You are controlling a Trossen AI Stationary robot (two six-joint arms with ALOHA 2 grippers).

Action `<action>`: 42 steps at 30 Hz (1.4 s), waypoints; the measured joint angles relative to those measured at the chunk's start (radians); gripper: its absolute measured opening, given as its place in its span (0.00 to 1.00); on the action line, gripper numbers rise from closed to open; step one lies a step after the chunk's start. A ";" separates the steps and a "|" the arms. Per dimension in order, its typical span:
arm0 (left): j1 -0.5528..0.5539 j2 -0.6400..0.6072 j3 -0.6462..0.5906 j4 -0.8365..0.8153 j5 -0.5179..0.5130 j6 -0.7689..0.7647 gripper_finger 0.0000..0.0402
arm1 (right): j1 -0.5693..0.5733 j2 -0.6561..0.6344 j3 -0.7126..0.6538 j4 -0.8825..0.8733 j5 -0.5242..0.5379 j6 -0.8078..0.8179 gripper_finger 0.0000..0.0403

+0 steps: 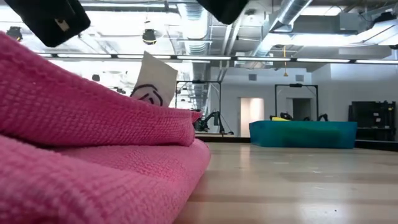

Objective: Fold microfiber towels
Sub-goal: Fold the pink microfiber towel

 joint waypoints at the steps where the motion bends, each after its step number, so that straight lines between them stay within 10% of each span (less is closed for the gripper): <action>1: -0.005 -0.012 0.000 -0.018 -0.019 -0.007 0.36 | 0.002 0.000 0.000 0.001 0.002 -0.004 0.25; 19: -0.040 -0.028 0.000 -0.052 -0.087 -0.104 0.56 | -0.008 0.171 0.098 0.141 -0.032 -0.116 0.55; 33: -0.041 -0.028 0.000 -0.108 -0.068 -0.147 0.56 | -0.036 0.223 0.138 0.061 -0.081 -0.072 0.41; 42: -0.034 -0.028 0.000 -0.090 -0.093 -0.146 0.56 | -0.006 0.209 0.215 -0.059 -0.078 -0.025 0.04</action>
